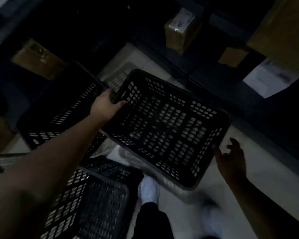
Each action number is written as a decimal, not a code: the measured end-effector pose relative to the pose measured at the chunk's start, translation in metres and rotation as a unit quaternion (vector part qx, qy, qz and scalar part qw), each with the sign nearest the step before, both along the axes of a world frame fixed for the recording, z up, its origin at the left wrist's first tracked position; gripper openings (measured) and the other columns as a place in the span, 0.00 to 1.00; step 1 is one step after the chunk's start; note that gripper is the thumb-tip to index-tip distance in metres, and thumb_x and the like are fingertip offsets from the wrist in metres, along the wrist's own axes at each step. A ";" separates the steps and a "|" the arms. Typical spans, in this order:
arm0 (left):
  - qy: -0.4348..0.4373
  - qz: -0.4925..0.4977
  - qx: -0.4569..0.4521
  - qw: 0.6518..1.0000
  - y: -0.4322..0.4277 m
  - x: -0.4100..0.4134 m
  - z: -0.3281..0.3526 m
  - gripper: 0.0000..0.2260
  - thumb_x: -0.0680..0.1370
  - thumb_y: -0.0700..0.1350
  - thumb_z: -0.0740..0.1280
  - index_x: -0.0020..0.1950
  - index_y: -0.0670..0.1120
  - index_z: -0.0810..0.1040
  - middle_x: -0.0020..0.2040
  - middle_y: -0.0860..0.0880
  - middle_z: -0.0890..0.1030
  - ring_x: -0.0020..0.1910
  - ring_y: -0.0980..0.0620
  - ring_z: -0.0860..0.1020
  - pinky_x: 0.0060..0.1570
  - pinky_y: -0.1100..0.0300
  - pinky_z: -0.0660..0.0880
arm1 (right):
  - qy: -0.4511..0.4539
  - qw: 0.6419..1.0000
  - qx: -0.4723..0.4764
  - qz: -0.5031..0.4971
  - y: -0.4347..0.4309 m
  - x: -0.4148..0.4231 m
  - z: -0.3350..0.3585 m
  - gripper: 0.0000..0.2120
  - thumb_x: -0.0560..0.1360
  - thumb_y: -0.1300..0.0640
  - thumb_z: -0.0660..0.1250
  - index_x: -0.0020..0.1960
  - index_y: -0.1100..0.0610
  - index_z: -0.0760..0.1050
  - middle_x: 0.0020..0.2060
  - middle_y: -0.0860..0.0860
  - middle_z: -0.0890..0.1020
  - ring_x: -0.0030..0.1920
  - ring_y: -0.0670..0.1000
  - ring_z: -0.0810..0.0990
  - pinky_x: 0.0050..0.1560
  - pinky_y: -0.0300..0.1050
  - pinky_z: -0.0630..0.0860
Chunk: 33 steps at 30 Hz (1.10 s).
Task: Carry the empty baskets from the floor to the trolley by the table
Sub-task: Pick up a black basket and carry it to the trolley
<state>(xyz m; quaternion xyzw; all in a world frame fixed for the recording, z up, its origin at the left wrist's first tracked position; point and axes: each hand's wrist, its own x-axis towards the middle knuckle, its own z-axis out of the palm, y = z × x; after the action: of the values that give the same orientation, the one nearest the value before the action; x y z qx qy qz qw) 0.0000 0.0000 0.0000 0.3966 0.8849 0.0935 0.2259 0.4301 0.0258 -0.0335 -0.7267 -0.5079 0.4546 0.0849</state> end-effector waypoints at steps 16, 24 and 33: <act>0.201 -0.103 -0.052 0.973 0.045 -0.054 -0.084 0.15 0.72 0.44 0.63 0.55 0.39 0.72 0.44 0.33 0.81 0.50 0.33 0.77 0.59 0.44 0.60 | -0.079 0.987 0.132 -0.041 0.004 -0.016 -0.064 0.16 0.75 0.59 0.63 0.61 0.55 0.63 0.38 0.43 0.71 0.32 0.51 0.71 0.35 0.44 0.66; 0.075 -0.077 0.046 0.993 -0.002 0.008 0.087 0.11 0.77 0.44 0.67 0.56 0.43 0.69 0.41 0.35 0.80 0.42 0.33 0.80 0.46 0.45 0.73 | -0.042 0.991 0.059 -0.112 -0.027 0.041 0.102 0.11 0.77 0.55 0.55 0.56 0.42 0.62 0.39 0.40 0.73 0.37 0.46 0.74 0.32 0.40 0.66; -0.073 -0.045 0.033 0.996 -0.052 0.077 0.266 0.11 0.80 0.45 0.65 0.61 0.51 0.70 0.50 0.43 0.82 0.47 0.38 0.80 0.44 0.46 0.77 | -0.048 0.984 0.109 -0.132 -0.083 0.110 0.261 0.16 0.78 0.62 0.58 0.65 0.53 0.64 0.37 0.39 0.73 0.33 0.42 0.73 0.31 0.38 0.65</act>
<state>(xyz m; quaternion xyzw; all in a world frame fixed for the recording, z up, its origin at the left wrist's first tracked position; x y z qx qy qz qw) 0.0771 -0.0521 0.2663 0.4355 0.8436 0.1410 0.2809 0.5399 -0.0575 0.2278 -0.7947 -0.4573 0.3464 0.1983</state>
